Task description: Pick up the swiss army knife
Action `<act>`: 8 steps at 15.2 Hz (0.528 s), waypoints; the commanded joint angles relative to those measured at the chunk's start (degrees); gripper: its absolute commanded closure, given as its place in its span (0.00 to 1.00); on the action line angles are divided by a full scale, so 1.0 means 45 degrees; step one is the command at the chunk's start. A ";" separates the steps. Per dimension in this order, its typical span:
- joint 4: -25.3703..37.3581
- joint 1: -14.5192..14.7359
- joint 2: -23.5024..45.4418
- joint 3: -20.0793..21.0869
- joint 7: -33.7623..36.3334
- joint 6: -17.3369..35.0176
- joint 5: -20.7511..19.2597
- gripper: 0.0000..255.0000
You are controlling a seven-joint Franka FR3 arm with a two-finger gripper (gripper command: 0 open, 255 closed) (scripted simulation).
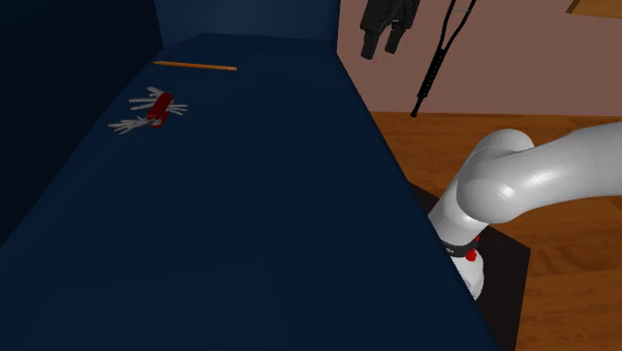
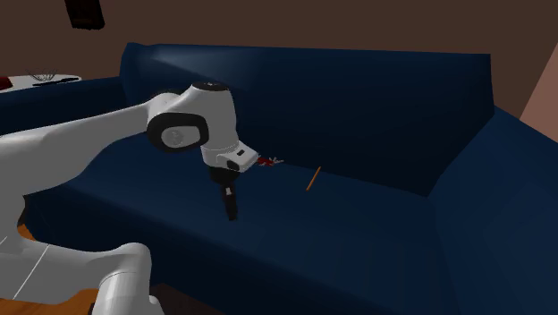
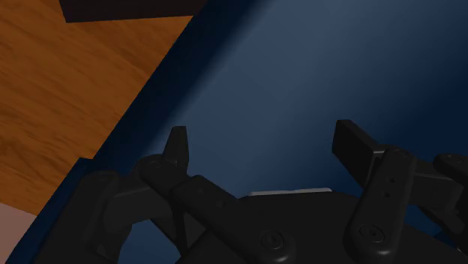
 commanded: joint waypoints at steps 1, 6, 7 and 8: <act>0.0000 0.0000 0.0000 0.0000 0.0000 0.0000 0.0000 0.00; 0.0530 -0.0004 0.1041 0.1559 0.2215 0.0656 0.0956 0.00; 0.0690 -0.0023 0.1302 0.1868 0.2652 0.0794 0.1113 0.00; 0.0869 -0.0043 0.1580 0.2174 0.3091 0.0934 0.1254 0.00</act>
